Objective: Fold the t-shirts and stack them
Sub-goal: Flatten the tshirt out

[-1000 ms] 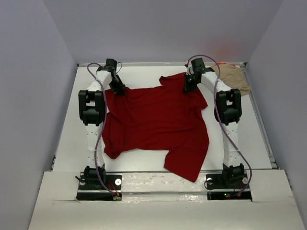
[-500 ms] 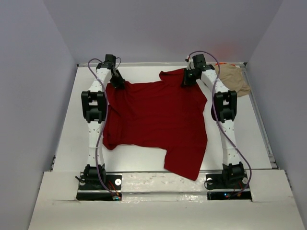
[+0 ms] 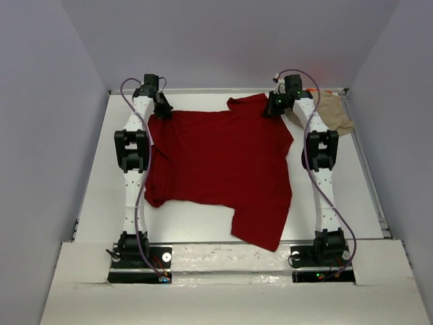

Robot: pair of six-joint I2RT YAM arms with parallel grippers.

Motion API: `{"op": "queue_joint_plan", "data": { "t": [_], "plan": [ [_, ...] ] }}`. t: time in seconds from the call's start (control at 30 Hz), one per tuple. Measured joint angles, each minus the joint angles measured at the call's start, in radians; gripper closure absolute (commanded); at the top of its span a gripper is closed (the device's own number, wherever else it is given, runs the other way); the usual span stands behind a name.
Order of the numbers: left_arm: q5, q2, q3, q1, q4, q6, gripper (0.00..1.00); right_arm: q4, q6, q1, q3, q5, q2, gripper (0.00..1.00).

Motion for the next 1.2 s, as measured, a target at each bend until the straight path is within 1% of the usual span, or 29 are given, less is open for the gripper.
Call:
{"op": "queue_joint_plan", "data": {
  "t": [0.07, 0.2, 0.23, 0.3, 0.33, 0.37, 0.4, 0.43, 0.47, 0.53, 0.57, 0.63, 0.67, 0.73, 0.77, 0.8, 0.83, 0.9, 0.97, 1.0, 1.03, 1.07, 1.1, 1.13, 1.17, 1.2],
  "plan": [
    [0.007, 0.005, 0.006, 0.007, 0.016, 0.000, 0.91, 0.009, -0.001, -0.011, 0.004, -0.009, 0.003, 1.00],
    [0.028, 0.008, 0.008, 0.017, 0.056, -0.001, 0.84, 0.040, -0.008, -0.027, 0.021, -0.016, 0.003, 1.00],
    [0.033, 0.008, 0.008, 0.020, 0.067, 0.000, 0.79, 0.050, -0.011, -0.029, 0.024, -0.022, 0.003, 1.00],
    [0.043, 0.008, 0.008, 0.022, 0.093, 0.003, 0.72, 0.074, -0.018, -0.029, 0.031, -0.037, 0.003, 1.00],
    [0.048, 0.008, 0.008, 0.023, 0.112, 0.006, 0.63, 0.091, -0.022, -0.028, 0.033, -0.045, 0.003, 1.00],
    [0.051, 0.008, 0.008, 0.024, 0.126, 0.006, 0.60, 0.100, -0.027, -0.028, 0.033, -0.050, 0.003, 0.95],
    [0.054, 0.008, 0.008, 0.024, 0.137, 0.010, 0.57, 0.108, -0.033, -0.028, 0.033, -0.057, 0.003, 0.87],
    [0.056, 0.008, 0.008, 0.024, 0.145, 0.013, 0.49, 0.113, -0.040, -0.028, 0.033, -0.063, 0.003, 0.79],
    [0.059, 0.006, 0.008, 0.024, 0.158, 0.015, 0.46, 0.117, -0.045, -0.027, 0.033, -0.068, 0.002, 0.67],
    [0.052, -0.009, -0.010, 0.020, 0.177, 0.025, 0.42, 0.124, -0.043, -0.027, 0.029, -0.072, -0.002, 0.62],
    [0.045, -0.024, -0.026, 0.018, 0.182, 0.029, 0.40, 0.128, -0.045, -0.027, 0.020, -0.074, -0.011, 0.56],
    [0.013, -0.078, -0.067, 0.005, 0.184, 0.044, 0.39, 0.128, -0.041, -0.022, -0.009, -0.072, -0.038, 0.50],
    [-0.010, -0.108, -0.087, -0.004, 0.185, 0.052, 0.40, 0.132, -0.036, -0.018, -0.053, -0.068, -0.075, 0.46],
    [-0.046, -0.208, -0.157, -0.031, 0.201, 0.063, 0.40, 0.126, -0.031, -0.008, -0.148, -0.049, -0.163, 0.41],
    [-0.064, -0.272, -0.198, -0.048, 0.201, 0.068, 0.40, 0.129, -0.029, -0.001, -0.172, -0.037, -0.192, 0.41],
    [-0.092, -0.357, -0.258, -0.073, 0.211, 0.069, 0.40, 0.130, -0.030, 0.016, -0.233, -0.016, -0.261, 0.42],
    [-0.116, -0.416, -0.306, -0.089, 0.219, 0.069, 0.43, 0.148, -0.034, 0.040, -0.322, 0.008, -0.346, 0.44],
    [-0.167, -0.577, -0.414, -0.128, 0.226, 0.065, 0.45, 0.154, -0.032, 0.092, -0.449, 0.034, -0.486, 0.60],
    [-0.221, -0.759, -0.544, -0.174, 0.233, 0.054, 0.47, 0.167, -0.024, 0.141, -0.545, 0.044, -0.602, 0.69],
    [-0.237, -0.827, -0.594, -0.188, 0.232, 0.048, 0.48, 0.171, -0.016, 0.172, -0.591, 0.045, -0.652, 0.75],
    [-0.256, -0.893, -0.661, -0.199, 0.251, 0.045, 0.52, 0.183, -0.010, 0.199, -0.641, 0.042, -0.697, 0.80],
    [-0.281, -0.981, -0.748, -0.211, 0.253, 0.036, 0.55, 0.184, -0.004, 0.221, -0.678, 0.038, -0.731, 0.93],
    [-0.294, -1.028, -0.797, -0.216, 0.251, 0.030, 0.59, 0.188, 0.006, 0.257, -0.734, 0.023, -0.769, 1.00],
    [-0.311, -1.080, -0.864, -0.222, 0.251, 0.024, 0.77, 0.192, 0.010, 0.274, -0.757, 0.015, -0.781, 1.00],
    [-0.320, -1.109, -0.910, -0.225, 0.253, 0.019, 0.83, 0.204, 0.019, 0.299, -0.800, 0.013, -0.796, 1.00],
    [-0.331, -1.130, -0.956, -0.227, 0.251, 0.007, 0.87, 0.211, 0.026, 0.333, -0.854, 0.008, -0.805, 1.00]
  ]
}}
